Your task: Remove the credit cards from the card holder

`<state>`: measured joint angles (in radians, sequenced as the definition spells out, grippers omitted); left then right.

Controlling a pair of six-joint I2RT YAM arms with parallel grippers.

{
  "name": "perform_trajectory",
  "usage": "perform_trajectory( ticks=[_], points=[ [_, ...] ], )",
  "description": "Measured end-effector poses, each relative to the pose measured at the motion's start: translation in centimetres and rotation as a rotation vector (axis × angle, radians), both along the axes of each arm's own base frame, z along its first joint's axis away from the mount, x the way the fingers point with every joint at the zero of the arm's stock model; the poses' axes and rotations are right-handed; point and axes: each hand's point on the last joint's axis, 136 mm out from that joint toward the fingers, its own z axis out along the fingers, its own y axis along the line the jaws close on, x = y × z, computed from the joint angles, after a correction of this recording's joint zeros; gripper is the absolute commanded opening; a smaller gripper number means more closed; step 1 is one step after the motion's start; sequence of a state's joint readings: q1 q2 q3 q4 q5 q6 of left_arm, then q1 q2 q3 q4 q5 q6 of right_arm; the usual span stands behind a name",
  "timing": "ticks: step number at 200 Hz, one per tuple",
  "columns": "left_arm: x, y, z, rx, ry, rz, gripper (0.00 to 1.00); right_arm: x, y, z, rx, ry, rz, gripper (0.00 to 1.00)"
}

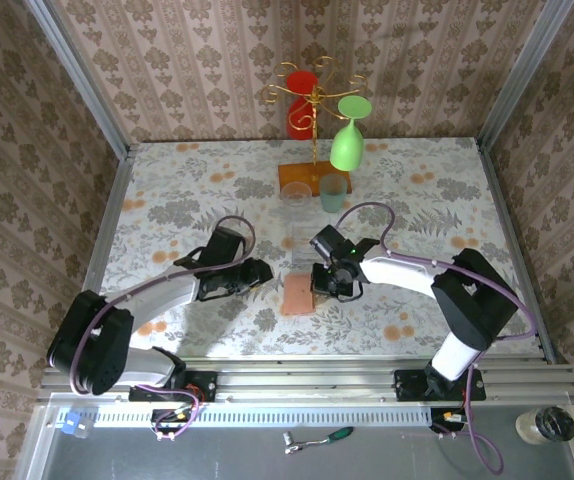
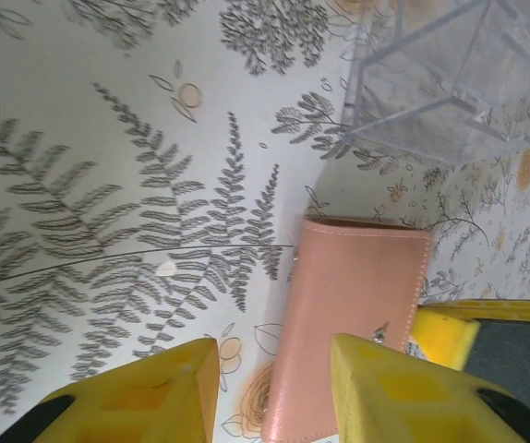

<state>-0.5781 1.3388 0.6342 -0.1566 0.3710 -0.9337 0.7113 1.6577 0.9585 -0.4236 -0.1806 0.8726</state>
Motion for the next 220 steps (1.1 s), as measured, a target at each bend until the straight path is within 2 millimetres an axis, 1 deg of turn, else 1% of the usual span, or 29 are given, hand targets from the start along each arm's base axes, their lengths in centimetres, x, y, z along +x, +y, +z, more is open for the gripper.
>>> perform_trajectory(
  ticks=[27, 57, 87, 125, 142, 174, 196, 220],
  points=[
    [-0.2, 0.9, -0.4, 0.019, 0.008, 0.005, 0.36, -0.2, -0.2, 0.6, -0.006, -0.008, 0.027, 0.08],
    [-0.6, 1.3, -0.9, 0.037, 0.017, -0.009, 0.36, -0.2, -0.1, 1.5, 0.000, -0.017, 0.046, 0.08],
    [-0.8, 1.4, -0.5, 0.037, 0.008, -0.014, 0.36, 0.0, 0.3, 2.7, 0.013, -0.034, 0.065, 0.08],
    [-1.0, 1.6, -0.2, 0.040, 0.003, -0.020, 0.32, 0.3, 0.6, 3.6, 0.017, -0.040, 0.076, 0.08],
    [-1.1, 1.7, 0.1, 0.038, -0.004, -0.020, 0.32, 0.4, 1.1, 4.3, 0.022, -0.049, 0.089, 0.08],
    [-1.0, 2.0, 1.0, 0.027, -0.027, -0.014, 0.32, 0.5, 2.7, 5.9, 0.050, -0.079, 0.121, 0.08],
    [-1.0, 2.0, 1.3, 0.026, -0.037, -0.019, 0.33, 0.5, 3.6, 7.0, 0.070, -0.095, 0.140, 0.09],
    [-1.2, 2.1, 1.2, 0.029, -0.033, -0.020, 0.33, 0.4, 3.9, 7.4, 0.077, -0.098, 0.149, 0.09]
  ],
)
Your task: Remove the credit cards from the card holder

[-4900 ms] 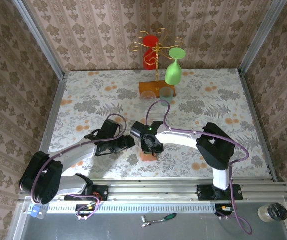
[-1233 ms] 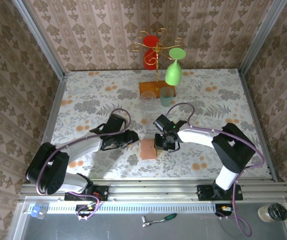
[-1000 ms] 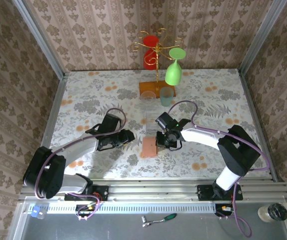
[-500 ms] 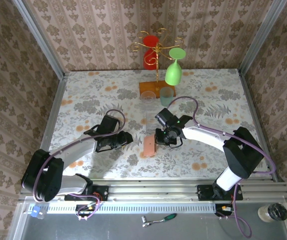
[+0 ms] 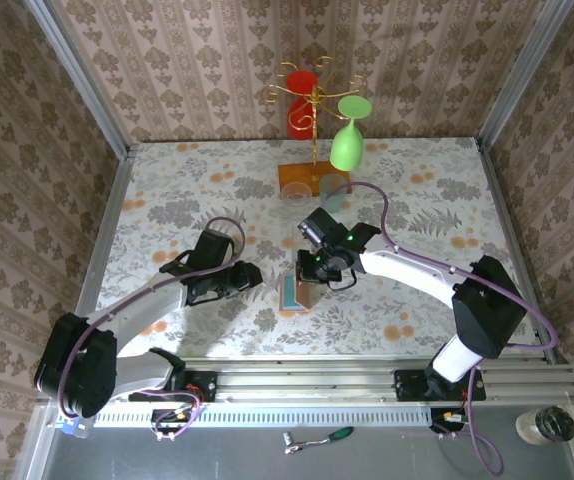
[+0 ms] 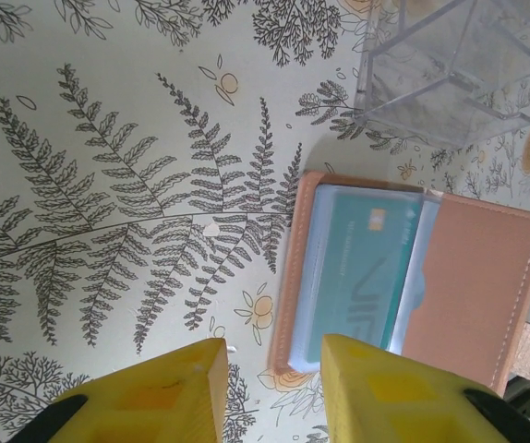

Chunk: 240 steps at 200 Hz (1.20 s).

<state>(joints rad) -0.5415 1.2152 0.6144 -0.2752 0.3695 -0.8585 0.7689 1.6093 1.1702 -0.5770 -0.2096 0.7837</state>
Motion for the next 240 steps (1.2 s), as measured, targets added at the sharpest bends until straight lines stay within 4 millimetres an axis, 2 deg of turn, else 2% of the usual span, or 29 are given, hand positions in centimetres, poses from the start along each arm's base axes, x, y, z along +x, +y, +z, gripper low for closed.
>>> perform_trajectory(
  ticks=[33, 59, 100, 148, 169, 199, 240],
  points=[
    [0.0, 0.0, -0.1, 0.001, 0.005, -0.001, 0.32, -0.4, -0.6, -0.4, -0.029, 0.017, -0.004, 0.10],
    [0.0, -0.3, -1.1, 0.009, 0.032, -0.009, 0.31, -0.5, -1.5, -0.6, -0.062, 0.013, -0.012, 0.10],
    [-0.9, -1.7, -3.3, 0.037, 0.082, -0.063, 0.27, -0.8, -4.6, -1.3, -0.160, 0.000, -0.035, 0.10],
    [-1.0, -3.6, -4.2, 0.015, 0.092, -0.094, 0.22, -1.4, -8.4, -3.5, -0.287, 0.026, -0.058, 0.10],
    [-1.2, -4.1, -4.7, 0.013, 0.102, -0.099, 0.20, -1.7, -9.5, -4.3, -0.323, 0.035, -0.066, 0.10],
    [-1.2, -4.4, -5.2, 0.012, 0.115, -0.100, 0.16, -2.0, -10.0, -5.0, -0.340, 0.046, -0.067, 0.10],
    [-0.8, -4.9, -4.8, -0.022, 0.103, -0.090, 0.13, -2.2, -10.1, -6.6, -0.357, 0.069, -0.065, 0.10]
  ],
)
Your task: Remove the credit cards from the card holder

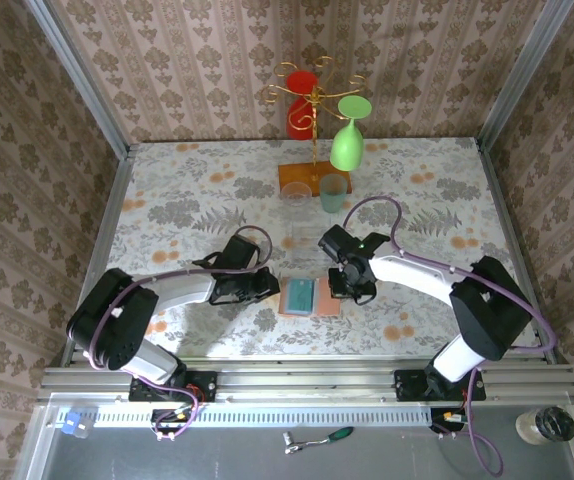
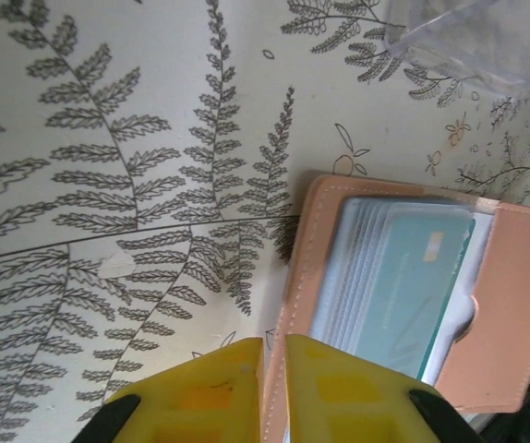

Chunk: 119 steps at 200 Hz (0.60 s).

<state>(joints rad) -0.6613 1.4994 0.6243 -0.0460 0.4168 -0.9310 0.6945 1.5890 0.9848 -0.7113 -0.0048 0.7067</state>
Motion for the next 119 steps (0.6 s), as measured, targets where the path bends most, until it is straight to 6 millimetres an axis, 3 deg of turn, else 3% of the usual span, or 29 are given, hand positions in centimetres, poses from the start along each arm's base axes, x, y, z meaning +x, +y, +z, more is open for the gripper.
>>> perform_trajectory(
  ticks=[31, 77, 119],
  points=[
    [0.2, 0.1, 0.2, -0.010, 0.005, 0.016, 0.12, 0.2, 0.4, -0.7, 0.014, 0.001, -0.007, 0.10],
    [0.5, 2.1, 1.3, -0.038, -0.025, 0.078, 0.09, 0.4, 1.8, -1.8, 0.055, 0.018, -0.019, 0.10],
    [0.1, 2.4, 1.0, -0.041, -0.008, 0.075, 0.06, 0.3, 2.4, -1.9, 0.070, 0.024, -0.024, 0.10]
  ],
)
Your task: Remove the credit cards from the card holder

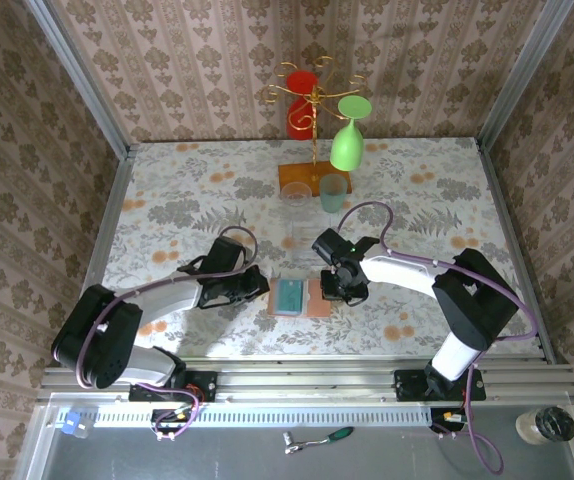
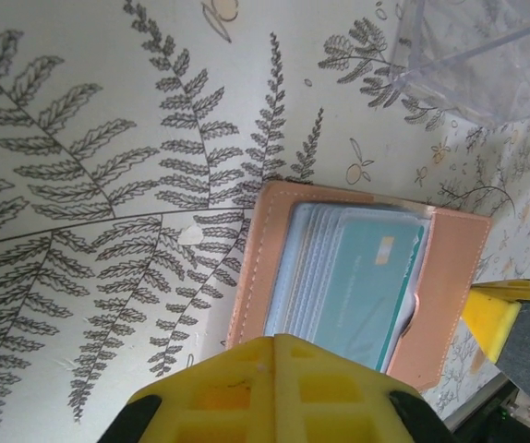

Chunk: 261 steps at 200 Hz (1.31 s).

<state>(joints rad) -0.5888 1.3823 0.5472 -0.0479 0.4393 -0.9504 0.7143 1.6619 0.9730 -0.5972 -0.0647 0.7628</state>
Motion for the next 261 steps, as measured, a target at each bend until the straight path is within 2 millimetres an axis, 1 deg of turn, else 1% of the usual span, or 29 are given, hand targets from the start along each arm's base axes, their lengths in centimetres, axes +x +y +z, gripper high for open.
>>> perform_trajectory(
  ticks=[39, 88, 143, 190, 218, 261],
  points=[
    [-0.6, -0.1, -1.0, 0.005, 0.029, -0.011, 0.04, 0.0, 0.0, 0.0, 0.002, 0.002, -0.003, 0.10],
    [-1.1, -1.0, -1.3, -0.010, 0.040, -0.038, 0.03, 0.0, 0.0, 0.0, 0.002, 0.002, -0.003, 0.11],
    [-1.3, -1.0, -2.2, 0.005, 0.069, -0.041, 0.02, -0.1, 0.0, -0.1, 0.000, 0.004, -0.003, 0.14],
    [-1.1, -1.3, -2.3, -0.010, 0.067, -0.047, 0.01, -0.1, -0.9, -0.4, -0.047, -0.003, -0.006, 0.15],
    [-1.1, -1.3, -2.3, -0.010, 0.068, -0.047, 0.00, -0.1, -1.8, -0.6, -0.096, -0.007, -0.008, 0.16],
    [-1.1, -1.3, -2.4, -0.020, 0.067, -0.045, 0.00, -0.1, -2.5, -1.2, -0.143, -0.008, -0.004, 0.15]
  ],
)
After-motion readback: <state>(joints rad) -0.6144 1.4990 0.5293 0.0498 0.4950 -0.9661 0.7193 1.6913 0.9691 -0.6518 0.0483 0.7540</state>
